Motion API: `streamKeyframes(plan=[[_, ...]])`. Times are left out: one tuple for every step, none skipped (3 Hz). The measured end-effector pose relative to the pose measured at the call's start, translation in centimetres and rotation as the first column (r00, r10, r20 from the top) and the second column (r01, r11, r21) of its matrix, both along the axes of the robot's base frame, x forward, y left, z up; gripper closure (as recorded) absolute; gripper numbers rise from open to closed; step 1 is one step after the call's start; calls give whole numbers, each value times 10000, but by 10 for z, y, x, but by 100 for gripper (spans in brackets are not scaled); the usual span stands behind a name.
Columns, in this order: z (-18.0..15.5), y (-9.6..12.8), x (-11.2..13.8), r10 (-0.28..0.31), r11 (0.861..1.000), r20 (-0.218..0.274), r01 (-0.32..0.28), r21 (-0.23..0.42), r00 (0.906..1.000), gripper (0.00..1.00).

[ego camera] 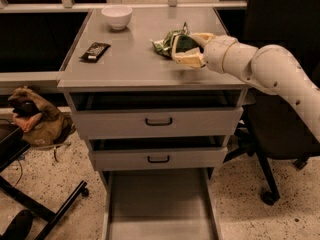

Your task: Pick sponge from bottom drawer and place on counter

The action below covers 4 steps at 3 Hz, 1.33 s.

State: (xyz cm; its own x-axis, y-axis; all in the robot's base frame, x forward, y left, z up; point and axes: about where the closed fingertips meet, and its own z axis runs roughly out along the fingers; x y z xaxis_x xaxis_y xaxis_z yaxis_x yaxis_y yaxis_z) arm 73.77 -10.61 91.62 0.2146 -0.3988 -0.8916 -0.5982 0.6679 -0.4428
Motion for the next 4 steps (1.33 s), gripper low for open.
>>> streamKeyframes(plan=[[-10, 2, 7, -1, 9992, -565, -22, -409, 9984, 100], [-22, -2, 0, 9, 9966, -1401, -124, -813, 9901, 100], [-31, 2, -13, 318, 9944, -2238, -534, -908, 9741, 100], [-49, 8, -21, 632, 9929, -2971, -900, -774, 9528, 100]])
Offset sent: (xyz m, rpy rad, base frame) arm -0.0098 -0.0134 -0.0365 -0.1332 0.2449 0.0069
